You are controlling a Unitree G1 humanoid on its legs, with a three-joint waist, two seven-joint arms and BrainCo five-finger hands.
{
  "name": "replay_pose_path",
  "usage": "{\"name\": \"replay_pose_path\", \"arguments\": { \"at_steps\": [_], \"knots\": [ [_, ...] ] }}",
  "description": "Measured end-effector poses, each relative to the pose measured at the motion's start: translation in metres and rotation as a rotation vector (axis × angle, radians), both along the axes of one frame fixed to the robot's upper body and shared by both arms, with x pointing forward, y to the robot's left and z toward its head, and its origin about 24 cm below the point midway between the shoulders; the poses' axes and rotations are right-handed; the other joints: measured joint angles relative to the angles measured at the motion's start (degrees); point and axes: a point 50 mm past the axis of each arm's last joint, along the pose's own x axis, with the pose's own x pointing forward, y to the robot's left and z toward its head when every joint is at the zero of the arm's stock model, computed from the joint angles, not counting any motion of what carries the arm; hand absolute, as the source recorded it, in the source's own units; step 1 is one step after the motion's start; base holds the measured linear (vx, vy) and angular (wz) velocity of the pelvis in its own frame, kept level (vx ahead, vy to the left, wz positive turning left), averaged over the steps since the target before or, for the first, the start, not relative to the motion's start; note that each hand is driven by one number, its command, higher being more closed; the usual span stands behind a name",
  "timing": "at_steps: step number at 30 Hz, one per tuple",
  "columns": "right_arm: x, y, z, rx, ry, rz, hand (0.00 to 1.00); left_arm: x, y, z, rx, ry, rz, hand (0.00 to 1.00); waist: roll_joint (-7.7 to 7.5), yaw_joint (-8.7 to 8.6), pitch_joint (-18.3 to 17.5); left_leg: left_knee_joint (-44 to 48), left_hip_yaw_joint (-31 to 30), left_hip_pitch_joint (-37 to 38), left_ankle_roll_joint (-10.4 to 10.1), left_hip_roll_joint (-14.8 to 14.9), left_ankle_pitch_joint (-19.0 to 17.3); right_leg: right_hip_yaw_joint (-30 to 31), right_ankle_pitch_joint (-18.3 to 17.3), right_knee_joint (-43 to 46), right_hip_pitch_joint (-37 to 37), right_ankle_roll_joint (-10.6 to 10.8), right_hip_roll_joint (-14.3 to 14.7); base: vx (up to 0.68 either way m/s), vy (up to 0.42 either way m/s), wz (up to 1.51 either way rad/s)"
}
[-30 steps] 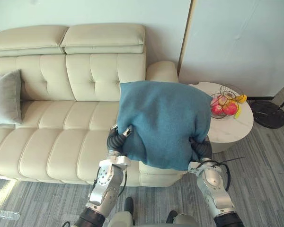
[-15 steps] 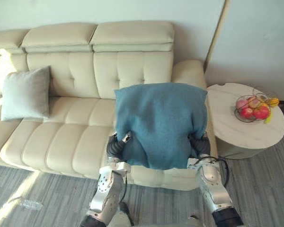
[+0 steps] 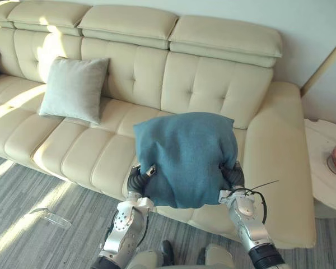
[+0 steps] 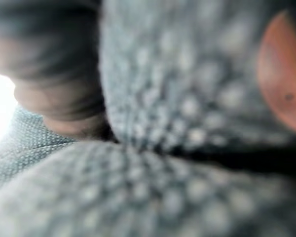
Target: Pick up cushions and gather them together orderly.
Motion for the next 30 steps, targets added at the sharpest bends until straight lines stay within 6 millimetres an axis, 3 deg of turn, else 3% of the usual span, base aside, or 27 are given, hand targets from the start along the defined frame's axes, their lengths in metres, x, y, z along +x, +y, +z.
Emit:
{"name": "replay_pose_path", "arguments": {
  "at_steps": [2,3,4,5,7,8,9,11,13,14,15,16,17,18,20,22,23,27,28,30],
  "knots": [
    [0.000,-0.005,0.002,0.002,-0.008,-0.020,1.00,0.002,-0.004,0.003,0.000,-0.013,-0.020,1.00,-0.40,-0.82,-0.1,0.3,-2.3,0.7,-0.4,-1.2,-0.2,2.8,2.8,-2.5,-1.5,-0.3,1.0,0.31,-0.015,0.87],
    [0.000,-0.008,0.002,0.003,-0.010,-0.032,1.00,0.002,-0.007,0.003,-0.002,-0.014,-0.032,1.00,-0.75,-1.33,-0.1,0.8,-3.3,2.1,-1.6,-2.2,-1.0,3.7,6.7,-5.4,-1.2,-0.8,0.7,0.41,-0.050,0.69],
    [-0.002,-0.011,0.002,0.003,-0.008,-0.044,1.00,0.002,-0.010,0.002,-0.010,-0.006,-0.036,1.00,0.07,-0.91,0.0,3.2,-3.6,2.9,-3.8,-1.8,-2.6,2.1,9.2,-7.6,1.4,-3.3,0.5,0.49,-0.054,0.52],
    [-0.002,-0.011,0.002,0.006,-0.009,-0.046,1.00,0.002,-0.011,0.002,-0.012,-0.006,-0.037,1.00,0.42,-0.63,0.0,4.5,-3.4,2.7,-4.2,-1.4,-2.7,1.9,9.3,-8.7,2.5,-3.5,0.8,0.42,-0.040,0.18],
    [-0.008,-0.011,0.007,0.016,-0.033,-0.052,1.00,-0.001,-0.012,0.000,-0.021,-0.002,-0.041,1.00,0.87,-0.20,0.1,20.9,1.1,-1.6,-6.3,2.0,-3.9,1.2,9.7,-14.3,9.2,-4.2,1.5,0.41,-0.030,0.08],
    [-0.011,-0.011,0.011,0.021,-0.054,-0.054,1.00,-0.004,-0.011,-0.003,-0.023,0.006,-0.046,1.00,0.84,0.50,0.1,27.3,4.2,-3.3,-6.4,5.2,-4.9,1.6,9.7,-15.6,11.3,-4.2,2.1,0.35,-0.015,-0.10],
    [-0.013,-0.011,0.014,0.024,-0.068,-0.053,1.00,-0.006,-0.011,-0.004,-0.024,0.010,-0.046,1.00,0.75,0.70,0.2,29.8,5.3,-3.5,-6.6,6.7,-5.4,2.0,9.7,-16.2,12.3,-4.3,2.4,0.33,0.006,-0.49],
    [-0.013,-0.007,0.031,0.041,-0.158,-0.045,1.00,-0.016,-0.010,-0.013,-0.033,0.044,-0.047,1.00,0.57,1.69,0.2,34.4,4.9,-6.2,-8.6,12.5,-7.1,5.4,9.6,-18.2,15.2,-4.3,2.5,0.25,0.065,-0.79],
    [-0.012,-0.005,0.035,0.048,-0.182,-0.044,1.00,-0.017,-0.011,-0.014,-0.037,0.052,-0.047,1.00,0.40,1.72,0.4,31.8,2.4,-7.2,-8.8,13.3,-7.9,7.1,9.4,-18.8,15.9,-3.9,1.8,0.13,0.163,-0.57],
    [-0.012,-0.005,0.034,0.048,-0.181,-0.045,1.00,-0.018,-0.011,-0.015,-0.036,0.055,-0.048,1.00,0.15,1.78,0.5,24.2,-0.8,-7.1,-8.4,12.7,-8.1,9.0,9.0,-18.6,16.2,-2.7,0.8,0.14,0.313,-0.64],
    [-0.012,-0.005,0.033,0.038,-0.176,-0.044,1.00,-0.018,-0.010,-0.015,-0.026,0.052,-0.051,1.00,0.68,1.74,0.4,14.0,-5.9,-6.6,-8.9,11.4,-6.4,10.9,8.4,-18.0,15.7,-0.9,0.3,0.13,0.349,-0.67],
    [-0.011,-0.005,0.033,0.036,-0.174,-0.044,1.00,-0.018,-0.010,-0.015,-0.025,0.051,-0.052,1.00,1.13,1.72,0.4,10.4,-8.3,-6.2,-9.4,11.1,-5.0,11.6,8.2,-17.6,15.5,-0.4,0.4,0.12,0.359,-0.88],
    [-0.011,-0.003,0.028,0.041,-0.156,-0.045,1.00,-0.019,-0.008,-0.017,-0.009,0.060,-0.049,1.00,1.91,2.10,0.7,5.2,-12.2,-4.0,-12.7,10.2,1.2,14.7,7.6,-16.4,14.9,1.9,1.0,0.15,0.337,-0.75],
    [-0.011,0.001,0.023,0.062,-0.135,-0.050,1.00,-0.020,-0.005,-0.019,0.005,0.067,-0.047,1.00,0.75,1.81,0.5,5.3,-12.8,-3.6,-11.8,7.7,1.2,16.7,7.6,-17.0,15.0,2.6,-0.6,0.15,0.321,-0.62],
    [-0.011,0.000,0.023,0.058,-0.134,-0.051,1.00,-0.020,-0.006,-0.019,0.003,0.070,-0.051,1.00,0.02,1.09,0.5,6.0,-11.6,-3.8,-11.1,6.2,1.1,17.5,7.8,-17.5,14.8,4.4,-2.8,0.11,0.228,-0.23],
    [-0.011,0.001,0.023,0.060,-0.134,-0.049,1.00,-0.020,-0.006,-0.019,0.003,0.075,-0.051,1.00,-0.27,1.27,0.3,5.4,-10.5,-2.9,-10.7,4.8,1.0,19.3,8.4,-18.5,14.8,5.3,-4.1,0.06,0.181,-0.40],
    [-0.011,0.001,0.023,0.061,-0.134,-0.047,1.00,-0.020,-0.005,-0.019,0.005,0.070,-0.051,1.00,-0.22,1.38,0.3,4.9,-9.3,-2.0,-9.4,4.5,0.5,20.7,8.9,-19.2,14.8,5.3,-4.5,0.03,0.140,-0.56],
    [-0.008,0.003,0.026,0.059,-0.144,-0.025,1.00,-0.020,-0.002,-0.014,0.034,0.043,-0.058,1.00,-0.88,1.37,-0.1,2.4,-1.9,-0.2,-8.1,5.0,0.2,27.0,11.9,-21.6,12.3,5.1,-4.1,0.01,0.081,-0.88],
    [-0.007,0.003,0.025,0.059,-0.142,-0.025,1.00,-0.020,-0.002,-0.014,0.036,0.042,-0.058,1.00,-0.97,1.31,-0.2,2.4,-1.1,-0.2,-7.9,5.2,0.1,27.4,12.5,-22.0,11.9,4.8,-3.9,-0.02,0.051,-1.25],
    [-0.002,0.003,0.018,0.052,-0.110,-0.024,1.00,-0.018,0.002,-0.012,0.058,0.030,-0.046,1.00,-0.99,1.22,-0.4,0.8,3.4,0.0,-7.9,7.5,0.1,24.5,17.3,-24.5,9.7,2.7,-2.3,-0.03,0.017,-1.36]
  ]
}}
